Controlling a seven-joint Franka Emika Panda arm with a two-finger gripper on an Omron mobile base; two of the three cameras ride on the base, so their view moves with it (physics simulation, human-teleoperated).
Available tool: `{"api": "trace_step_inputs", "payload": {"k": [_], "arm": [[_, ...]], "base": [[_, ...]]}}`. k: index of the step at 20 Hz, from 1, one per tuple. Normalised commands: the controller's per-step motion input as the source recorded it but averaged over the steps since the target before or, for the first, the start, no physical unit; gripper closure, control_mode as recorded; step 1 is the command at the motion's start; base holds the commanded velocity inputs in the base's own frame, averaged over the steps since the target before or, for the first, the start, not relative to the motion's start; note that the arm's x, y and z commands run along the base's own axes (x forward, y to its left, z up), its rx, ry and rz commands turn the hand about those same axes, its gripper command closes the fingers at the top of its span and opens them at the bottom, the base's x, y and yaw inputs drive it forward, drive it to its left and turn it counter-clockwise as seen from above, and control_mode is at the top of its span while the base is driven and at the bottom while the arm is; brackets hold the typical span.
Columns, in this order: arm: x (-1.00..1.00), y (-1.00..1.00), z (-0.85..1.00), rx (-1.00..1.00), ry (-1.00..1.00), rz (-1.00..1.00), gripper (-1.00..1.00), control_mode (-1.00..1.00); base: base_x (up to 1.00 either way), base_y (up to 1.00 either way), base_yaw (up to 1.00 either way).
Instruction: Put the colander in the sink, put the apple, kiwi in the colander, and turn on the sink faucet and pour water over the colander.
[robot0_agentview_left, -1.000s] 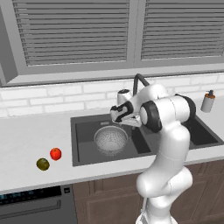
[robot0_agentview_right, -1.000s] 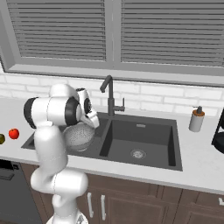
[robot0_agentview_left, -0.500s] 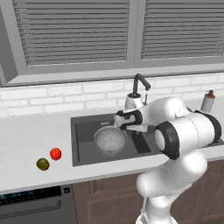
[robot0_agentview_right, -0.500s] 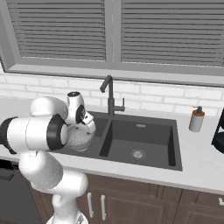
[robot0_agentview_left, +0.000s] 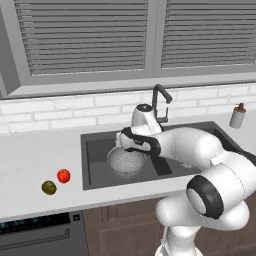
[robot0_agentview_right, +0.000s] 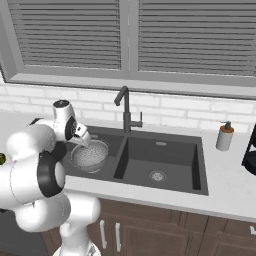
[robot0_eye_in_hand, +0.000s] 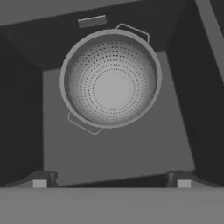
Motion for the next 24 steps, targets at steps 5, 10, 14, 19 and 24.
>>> {"api": "trace_step_inputs", "payload": {"k": [5,10,14,19,24], "arm": [[0.00,1.00,0.06,0.00,0.00,0.27,-1.00,-1.00],[-0.01,1.00,0.01,-0.01,0.02,0.28,-1.00,-1.00],[-0.16,0.94,0.09,-0.05,0.06,0.23,-1.00,-1.00],[-0.20,0.69,0.00,-0.01,0.02,0.18,-1.00,-1.00],[-0.21,0.54,-0.10,0.00,0.00,0.14,-1.00,-1.00]], "base": [[0.00,0.00,0.00],[0.00,0.00,0.00],[0.00,0.00,0.00],[0.00,0.00,0.00],[0.00,0.00,0.00]]}}
